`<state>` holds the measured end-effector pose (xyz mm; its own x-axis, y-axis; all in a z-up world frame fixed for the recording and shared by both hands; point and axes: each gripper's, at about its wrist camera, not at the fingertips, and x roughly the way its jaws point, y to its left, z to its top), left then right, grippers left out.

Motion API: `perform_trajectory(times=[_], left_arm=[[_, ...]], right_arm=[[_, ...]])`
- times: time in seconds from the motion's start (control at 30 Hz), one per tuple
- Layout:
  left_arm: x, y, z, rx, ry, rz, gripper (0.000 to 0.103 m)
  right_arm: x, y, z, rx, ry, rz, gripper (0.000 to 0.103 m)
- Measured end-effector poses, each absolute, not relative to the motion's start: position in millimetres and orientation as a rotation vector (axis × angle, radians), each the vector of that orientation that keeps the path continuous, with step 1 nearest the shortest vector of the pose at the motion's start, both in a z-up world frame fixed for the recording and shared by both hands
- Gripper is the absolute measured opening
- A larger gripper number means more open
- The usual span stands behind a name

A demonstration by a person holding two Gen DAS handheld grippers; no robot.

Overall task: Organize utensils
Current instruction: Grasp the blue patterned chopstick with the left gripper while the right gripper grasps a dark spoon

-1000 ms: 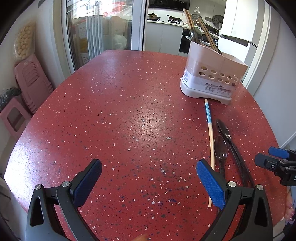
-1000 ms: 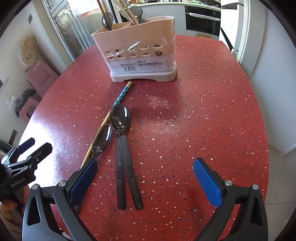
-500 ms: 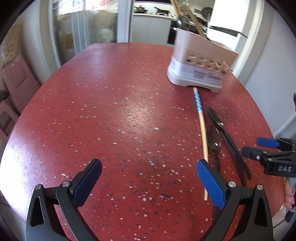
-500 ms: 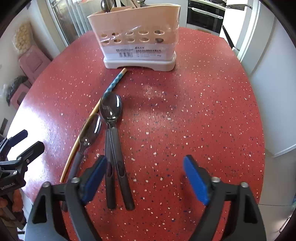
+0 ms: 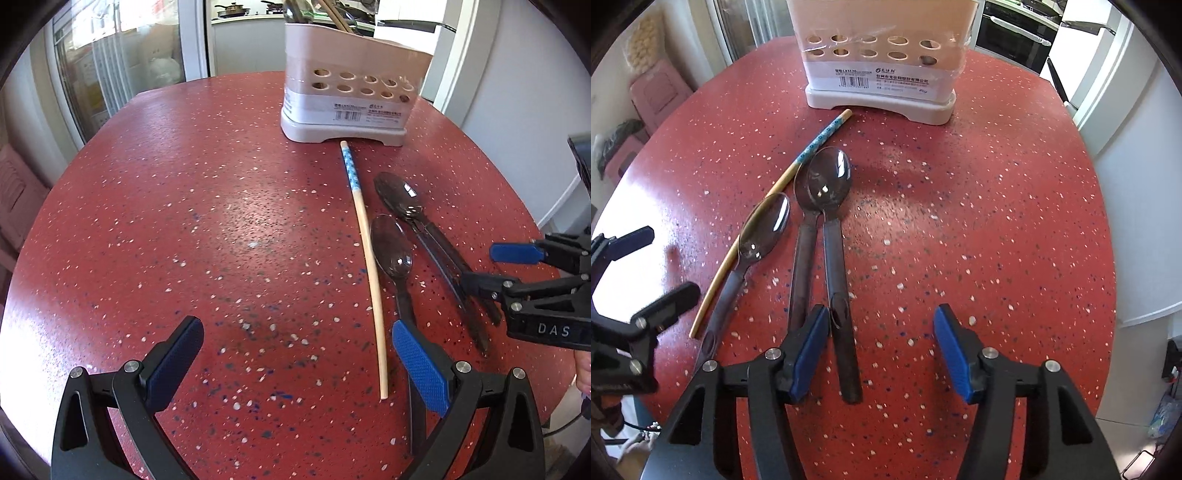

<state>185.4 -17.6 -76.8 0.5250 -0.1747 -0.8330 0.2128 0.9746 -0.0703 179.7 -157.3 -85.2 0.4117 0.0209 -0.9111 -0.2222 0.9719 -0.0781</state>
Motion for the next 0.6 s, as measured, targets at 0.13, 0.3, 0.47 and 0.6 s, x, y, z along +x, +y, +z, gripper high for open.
perform_trajectory(times=[0.13, 0.3, 0.47, 0.6], left_arm=[[193, -19, -78, 0.054, 1.002, -0.217, 0.103], [205, -16, -75, 0.052, 1.007, -0.205, 0.103], [226, -11, -68, 0.043, 1.006, -0.188, 0.103], [241, -16, -65, 0.044, 1.019, -0.217, 0.103]], right_arm=[[196, -148, -85, -0.216, 1.15, 0.155, 0.062], [224, -133, -82, -0.224, 1.175, 0.161, 0.057], [241, -130, -81, -0.203, 1.214, 0.164, 0.044], [243, -138, -79, -0.162, 1.205, 0.157, 0.013]])
